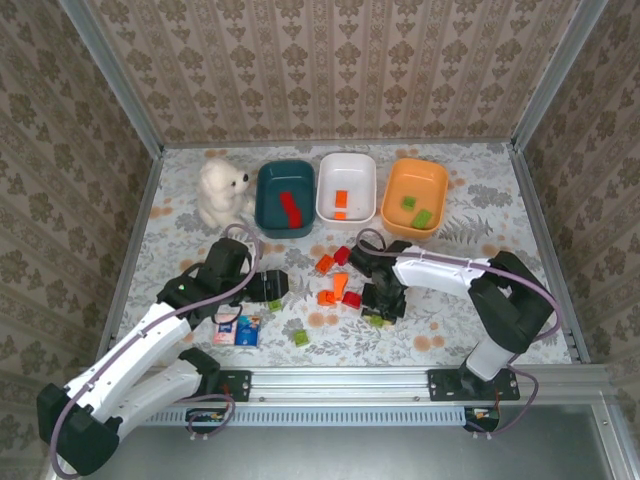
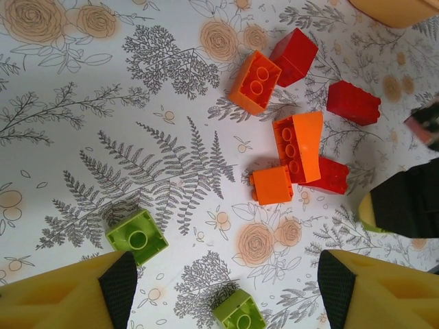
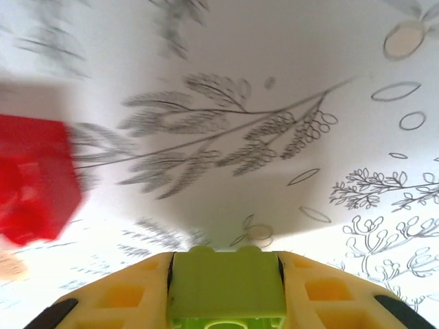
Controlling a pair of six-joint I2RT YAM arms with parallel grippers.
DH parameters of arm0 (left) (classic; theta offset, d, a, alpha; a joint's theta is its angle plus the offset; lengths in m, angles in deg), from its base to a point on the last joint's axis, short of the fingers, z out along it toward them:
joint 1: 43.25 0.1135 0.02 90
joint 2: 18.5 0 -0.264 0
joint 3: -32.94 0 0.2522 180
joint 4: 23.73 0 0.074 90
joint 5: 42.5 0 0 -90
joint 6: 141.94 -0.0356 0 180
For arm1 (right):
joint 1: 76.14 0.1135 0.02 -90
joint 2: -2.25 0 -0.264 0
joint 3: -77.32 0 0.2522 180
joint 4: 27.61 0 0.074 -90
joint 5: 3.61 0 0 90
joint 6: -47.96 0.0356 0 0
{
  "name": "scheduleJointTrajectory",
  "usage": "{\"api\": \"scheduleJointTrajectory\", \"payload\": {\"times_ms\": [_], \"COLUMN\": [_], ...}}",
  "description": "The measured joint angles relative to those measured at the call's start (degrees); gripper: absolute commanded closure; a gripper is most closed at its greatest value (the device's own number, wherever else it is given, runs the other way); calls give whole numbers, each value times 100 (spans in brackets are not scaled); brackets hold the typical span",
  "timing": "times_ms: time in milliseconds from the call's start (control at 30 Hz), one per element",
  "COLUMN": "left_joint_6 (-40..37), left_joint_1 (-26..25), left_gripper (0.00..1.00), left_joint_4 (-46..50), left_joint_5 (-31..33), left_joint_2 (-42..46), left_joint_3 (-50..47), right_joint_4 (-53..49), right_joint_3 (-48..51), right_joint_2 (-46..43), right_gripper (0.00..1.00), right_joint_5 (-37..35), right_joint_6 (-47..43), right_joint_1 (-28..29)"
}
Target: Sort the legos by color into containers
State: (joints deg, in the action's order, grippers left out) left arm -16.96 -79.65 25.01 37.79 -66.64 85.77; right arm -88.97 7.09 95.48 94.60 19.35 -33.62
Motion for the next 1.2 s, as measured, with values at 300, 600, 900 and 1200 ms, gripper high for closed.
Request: {"api": "scheduleJointTrajectory", "payload": {"times_ms": [300, 600, 900, 1200], "left_joint_6": [63, 155, 240, 249], "left_joint_1": [-2, -131, -516, -848], "left_gripper": [27, 27, 27, 27], "left_joint_4": [50, -138, -350, -442], "left_joint_5": [223, 463, 804, 955], "left_joint_2": [-50, -562, -994, -1668], "left_joint_3": [0, 76, 256, 538], "right_joint_4": [-603, -439, -398, -938], "right_joint_3": [-1867, -3908, -5807, -7495], "right_joint_2": [-343, 1475, 3609, 4868], "right_gripper": [72, 73, 71, 55], "right_joint_5": [-570, -866, -1003, -1003], "right_joint_6": [-1209, -2229, -2330, -2181], "right_joint_1": [-1814, -3442, -3869, -3939]}}
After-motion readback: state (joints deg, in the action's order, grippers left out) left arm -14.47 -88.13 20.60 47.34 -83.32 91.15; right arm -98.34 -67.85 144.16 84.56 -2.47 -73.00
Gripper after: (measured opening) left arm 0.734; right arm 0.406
